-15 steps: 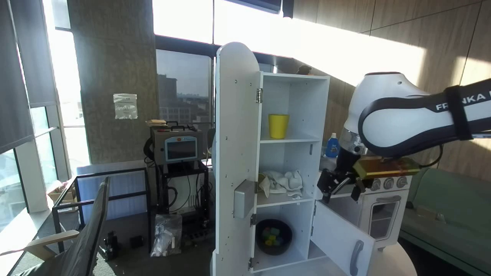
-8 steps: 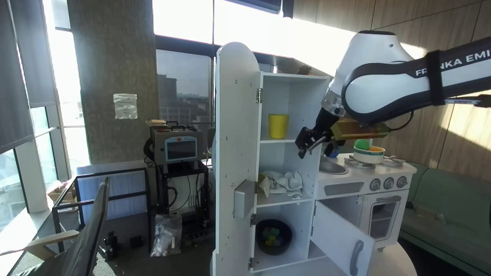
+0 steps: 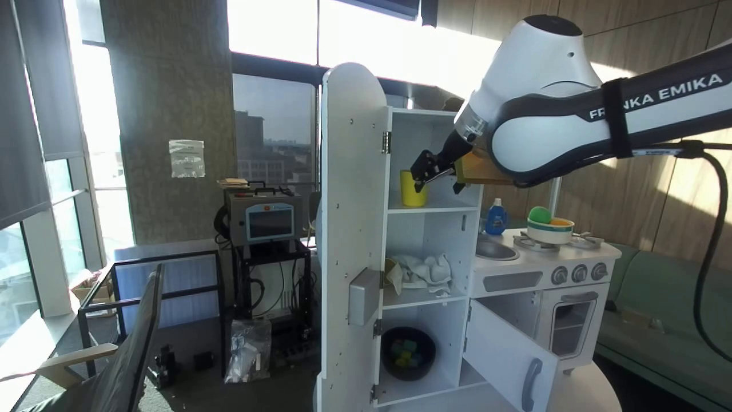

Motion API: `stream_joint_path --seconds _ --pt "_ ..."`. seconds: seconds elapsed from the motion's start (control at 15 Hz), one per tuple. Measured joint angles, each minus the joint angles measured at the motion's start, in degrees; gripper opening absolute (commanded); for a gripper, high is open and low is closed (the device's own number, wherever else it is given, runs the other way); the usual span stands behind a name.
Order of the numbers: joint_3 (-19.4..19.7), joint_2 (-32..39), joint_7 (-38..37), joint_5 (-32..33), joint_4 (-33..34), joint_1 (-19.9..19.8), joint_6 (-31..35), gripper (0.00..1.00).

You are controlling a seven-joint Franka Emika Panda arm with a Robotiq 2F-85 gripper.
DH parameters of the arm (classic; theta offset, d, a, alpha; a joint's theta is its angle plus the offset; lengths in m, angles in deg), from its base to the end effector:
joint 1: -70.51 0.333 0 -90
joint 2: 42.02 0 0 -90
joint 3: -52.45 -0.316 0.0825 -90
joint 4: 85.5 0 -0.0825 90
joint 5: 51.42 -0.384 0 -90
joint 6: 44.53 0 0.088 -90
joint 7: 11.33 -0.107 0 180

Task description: Remove the object from the shelf

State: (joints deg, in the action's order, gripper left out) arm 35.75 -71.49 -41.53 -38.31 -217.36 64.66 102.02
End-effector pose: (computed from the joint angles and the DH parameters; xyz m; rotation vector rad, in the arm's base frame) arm 0.4400 0.1128 0.6195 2.8246 -0.2479 1.2083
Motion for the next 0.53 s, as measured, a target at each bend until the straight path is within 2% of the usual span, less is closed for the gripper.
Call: stream_joint_path --seconds 0.33,0.53 --pt "-4.2 0.9 -5.3 5.8 -0.3 -4.8 8.7 1.00" --pt "-6.9 2.8 -8.1 8.3 0.4 -8.3 11.0 1.00"
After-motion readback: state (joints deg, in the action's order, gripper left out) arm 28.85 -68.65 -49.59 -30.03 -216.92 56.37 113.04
